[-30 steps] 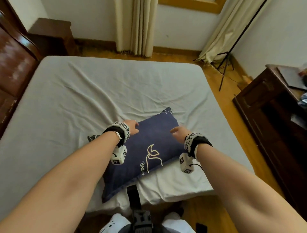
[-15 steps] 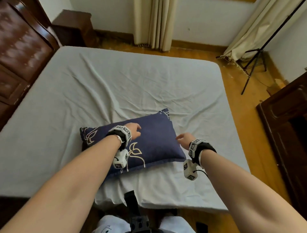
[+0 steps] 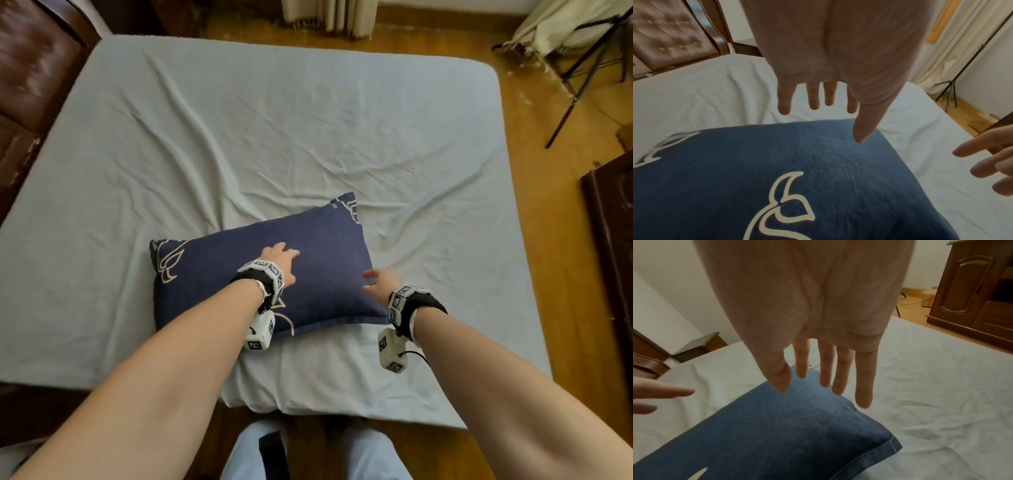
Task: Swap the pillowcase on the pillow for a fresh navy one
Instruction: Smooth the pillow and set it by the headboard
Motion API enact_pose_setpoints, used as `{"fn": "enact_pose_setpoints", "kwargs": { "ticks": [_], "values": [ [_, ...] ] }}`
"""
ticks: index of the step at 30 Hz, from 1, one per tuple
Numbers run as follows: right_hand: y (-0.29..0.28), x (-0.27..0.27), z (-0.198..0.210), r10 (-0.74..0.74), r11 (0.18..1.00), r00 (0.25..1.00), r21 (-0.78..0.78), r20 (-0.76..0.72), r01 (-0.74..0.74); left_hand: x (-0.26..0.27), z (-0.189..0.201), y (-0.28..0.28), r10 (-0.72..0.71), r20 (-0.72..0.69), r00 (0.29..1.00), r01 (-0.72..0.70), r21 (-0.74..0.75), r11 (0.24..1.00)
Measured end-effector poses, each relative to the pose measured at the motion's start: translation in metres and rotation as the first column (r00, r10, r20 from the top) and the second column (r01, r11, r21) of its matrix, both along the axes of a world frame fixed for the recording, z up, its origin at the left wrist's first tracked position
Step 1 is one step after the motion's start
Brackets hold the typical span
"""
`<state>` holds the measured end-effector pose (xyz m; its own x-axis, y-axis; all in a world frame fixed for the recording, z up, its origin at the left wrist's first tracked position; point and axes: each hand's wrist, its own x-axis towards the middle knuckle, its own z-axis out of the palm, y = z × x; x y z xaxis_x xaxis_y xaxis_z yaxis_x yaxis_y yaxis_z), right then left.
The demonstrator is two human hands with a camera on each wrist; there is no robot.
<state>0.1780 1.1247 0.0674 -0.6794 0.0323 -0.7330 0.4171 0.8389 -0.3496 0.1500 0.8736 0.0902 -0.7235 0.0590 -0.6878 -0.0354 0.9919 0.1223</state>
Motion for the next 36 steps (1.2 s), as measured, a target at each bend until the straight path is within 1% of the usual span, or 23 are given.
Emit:
{"fn": "enact_pose_setpoints", "kwargs": {
  "ticks": [3,5,7,9,11,13,15,17,19,22,26,28,30,33,36],
  "values": [
    [-0.003,-0.009,-0.053,-0.073,0.996,0.995,-0.051,0.071,0.077,-0.016,-0.058,0.017,-0.003,0.112,0.994,0.008,-0.040,0.999],
    [-0.013,-0.011,-0.096,-0.124,0.987,0.983,-0.087,0.135,0.137,-0.015,-0.103,0.025,0.041,0.195,0.980,-0.030,-0.059,0.998],
    [-0.029,-0.017,-0.141,-0.173,0.980,0.972,-0.073,0.161,0.186,-0.012,-0.150,0.025,0.081,0.223,0.972,-0.066,-0.072,0.995],
    [-0.046,-0.021,-0.188,-0.200,0.980,0.963,0.011,0.180,0.201,-0.009,-0.196,0.021,0.067,0.209,0.976,-0.048,-0.093,0.995],
    [-0.058,-0.017,-0.229,-0.185,0.979,0.965,0.124,0.187,0.163,-0.007,-0.235,0.017,0.042,0.213,0.976,-0.022,-0.094,0.995],
    [-0.071,-0.018,-0.251,-0.175,0.970,0.971,0.200,0.161,0.141,-0.012,-0.262,0.019,0.024,0.217,0.976,-0.008,-0.074,0.997],
    [-0.085,-0.030,-0.271,-0.163,0.955,0.977,0.269,0.134,0.123,-0.021,-0.280,0.022,0.030,0.189,0.982,-0.013,-0.088,0.996],
    [-0.088,-0.046,-0.281,-0.172,0.949,0.974,0.290,0.146,0.125,-0.031,-0.287,0.030,0.047,0.175,0.983,-0.028,-0.107,0.994],
    [-0.085,-0.057,-0.285,-0.151,0.958,0.974,0.266,0.170,0.102,-0.040,-0.291,0.031,0.038,0.154,0.987,-0.021,-0.115,0.993],
    [-0.071,-0.062,-0.282,-0.057,0.981,0.985,0.193,0.164,0.025,-0.045,-0.294,0.025,0.012,0.120,0.993,0.002,-0.118,0.993],
    [-0.055,-0.060,-0.267,-0.002,0.996,0.991,0.092,0.130,-0.010,-0.040,-0.291,0.027,0.018,0.061,0.998,-0.012,-0.102,0.995],
    [-0.046,-0.042,-0.255,0.005,0.998,0.996,0.065,0.093,-0.011,-0.029,-0.280,0.025,0.016,0.081,0.997,-0.009,-0.086,0.996],
    [-0.033,-0.013,-0.238,0.007,1.000,0.997,0.029,0.077,-0.009,-0.008,-0.269,0.018,-0.016,0.120,0.993,0.024,-0.070,0.997],
    [-0.024,0.033,-0.220,0.032,0.999,0.992,0.029,0.125,-0.036,0.034,-0.261,0.008,-0.093,0.186,0.978,0.111,-0.091,0.990],
    [-0.029,0.065,-0.225,0.090,0.994,0.980,0.037,0.178,-0.098,0.072,-0.266,0.014,-0.102,0.224,0.969,0.134,-0.134,0.982]
  ]
}}
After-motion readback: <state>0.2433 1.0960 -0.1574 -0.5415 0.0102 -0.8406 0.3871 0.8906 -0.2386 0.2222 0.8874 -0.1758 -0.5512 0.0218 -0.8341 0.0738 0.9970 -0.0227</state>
